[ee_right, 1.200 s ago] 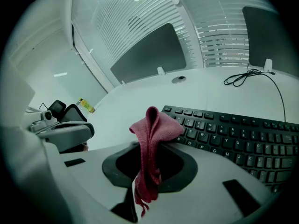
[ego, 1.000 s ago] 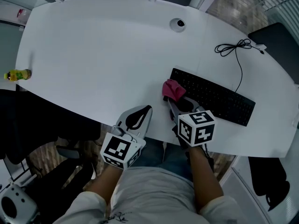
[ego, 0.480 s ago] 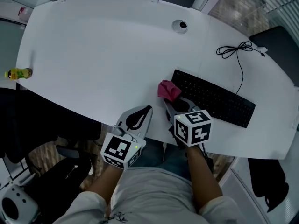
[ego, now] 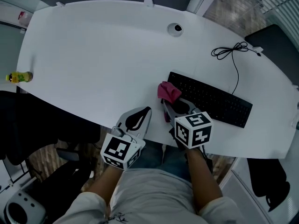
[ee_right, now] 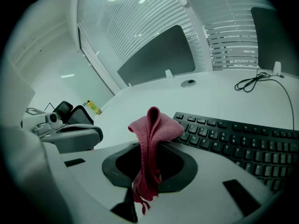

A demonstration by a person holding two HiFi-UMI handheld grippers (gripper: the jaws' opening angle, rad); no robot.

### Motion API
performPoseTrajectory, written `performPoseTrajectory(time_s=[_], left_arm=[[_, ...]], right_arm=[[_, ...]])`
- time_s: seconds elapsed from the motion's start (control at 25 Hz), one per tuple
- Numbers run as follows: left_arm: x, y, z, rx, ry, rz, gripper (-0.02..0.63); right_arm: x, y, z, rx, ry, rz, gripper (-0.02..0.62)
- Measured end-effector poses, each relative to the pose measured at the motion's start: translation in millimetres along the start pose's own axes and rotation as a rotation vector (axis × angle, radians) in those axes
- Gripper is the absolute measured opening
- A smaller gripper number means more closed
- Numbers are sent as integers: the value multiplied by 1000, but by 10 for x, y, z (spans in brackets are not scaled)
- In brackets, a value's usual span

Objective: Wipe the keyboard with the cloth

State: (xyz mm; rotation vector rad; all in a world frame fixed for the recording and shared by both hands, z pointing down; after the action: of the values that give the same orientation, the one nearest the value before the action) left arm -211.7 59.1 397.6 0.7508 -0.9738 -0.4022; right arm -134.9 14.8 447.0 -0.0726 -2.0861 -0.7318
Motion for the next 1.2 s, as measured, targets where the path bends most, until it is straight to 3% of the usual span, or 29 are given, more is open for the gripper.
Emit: performPoseTrajectory(time_s=[0.64,1.2], left_arm=[[-35,-511,-657,55,10,-40,11],[-82,-843,-1658,198,60,-33,11]], right_arm=[[-1187,-92,-248,-100,43,-151,71],[-2498,108,-443,-113,144,-299,71]])
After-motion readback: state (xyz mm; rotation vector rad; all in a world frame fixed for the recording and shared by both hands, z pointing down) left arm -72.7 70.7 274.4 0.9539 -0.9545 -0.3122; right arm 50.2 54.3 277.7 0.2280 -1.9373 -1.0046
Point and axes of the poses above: the fingertips, and each gripper's own axes: x forward along the fingers, z to its left, y out of its underside, the point moved 2 cm from there along -x, backward along the fingers, and after that the axes turned 9 degrees about z, right-handed, at the moved point
